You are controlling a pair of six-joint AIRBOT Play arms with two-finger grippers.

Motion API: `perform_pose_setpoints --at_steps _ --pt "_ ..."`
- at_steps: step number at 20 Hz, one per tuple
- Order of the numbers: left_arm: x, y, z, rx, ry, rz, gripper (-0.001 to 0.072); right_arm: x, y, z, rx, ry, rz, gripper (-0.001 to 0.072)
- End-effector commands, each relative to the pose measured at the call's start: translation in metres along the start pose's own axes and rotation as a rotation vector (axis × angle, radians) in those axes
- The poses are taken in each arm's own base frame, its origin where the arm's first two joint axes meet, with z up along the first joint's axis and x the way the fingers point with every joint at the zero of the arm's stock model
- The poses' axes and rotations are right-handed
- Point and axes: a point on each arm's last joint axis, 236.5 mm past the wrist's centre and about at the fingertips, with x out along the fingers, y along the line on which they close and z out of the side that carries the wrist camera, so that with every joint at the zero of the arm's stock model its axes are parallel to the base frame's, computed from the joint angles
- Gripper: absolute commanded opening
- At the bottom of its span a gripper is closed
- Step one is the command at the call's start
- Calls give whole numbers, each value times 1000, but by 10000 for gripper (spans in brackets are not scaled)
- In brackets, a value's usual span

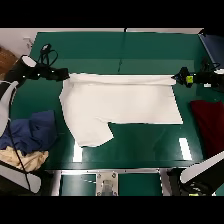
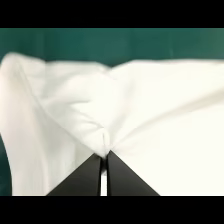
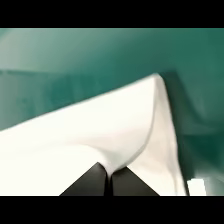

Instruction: Fold the shirts.

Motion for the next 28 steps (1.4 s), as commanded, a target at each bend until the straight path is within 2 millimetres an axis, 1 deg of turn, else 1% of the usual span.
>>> perform_pose_setpoints --at_steps 1,3,5,10,13,15,16,17,18,20,21,22,23,24,25,27,28 --pt "2 6 -51 -15 190 14 24 -1 -32 -25 -24 98 -116 14" --pt "2 4 -73 -29 264 -3 24 -2 -40 -28 -18 108 -149 14" --pt "2 3 -85 -48 306 -11 24 -1 -40 -28 -22 109 -152 14" --pt "-2 -1 -95 -88 353 -20 24 4 -36 -27 -34 102 -153 15" --pt "0 0 -90 -91 331 -15 25 4 -36 -25 -36 93 -155 15" --pt "0 -6 -87 -108 319 -40 28 4 -36 -25 -36 94 -155 26" --pt "-1 -11 -89 -114 330 -56 241 4 -35 -25 -36 97 -153 150" --pt "-4 -13 -92 -116 351 -65 504 1 -33 -26 -39 108 -148 317" --pt "-9 -16 -96 -119 379 -75 552 -6 -31 -27 -44 130 -142 362" --pt "-28 -22 -103 -126 458 -101 551 -28 -35 -28 -3 174 -161 360" --pt "-38 -25 -106 -132 493 -113 550 -40 -37 -29 34 193 -173 342" --pt "-46 -26 -107 -159 519 -113 545 -52 -38 -32 73 210 -172 223" --pt "-52 -29 -110 -175 549 -115 417 -61 -37 -37 86 231 -169 130" --pt "-57 -31 -115 -180 577 -119 108 -70 -34 -46 91 266 -163 30" --pt "-61 -34 -120 -182 600 -125 24 -77 -31 -57 95 304 -164 16" --pt "-71 -40 -128 -194 641 -129 23 -90 -31 -85 105 363 -198 14" --pt "-79 -45 -135 -187 658 -128 23 -97 -33 -101 111 383 -223 14"
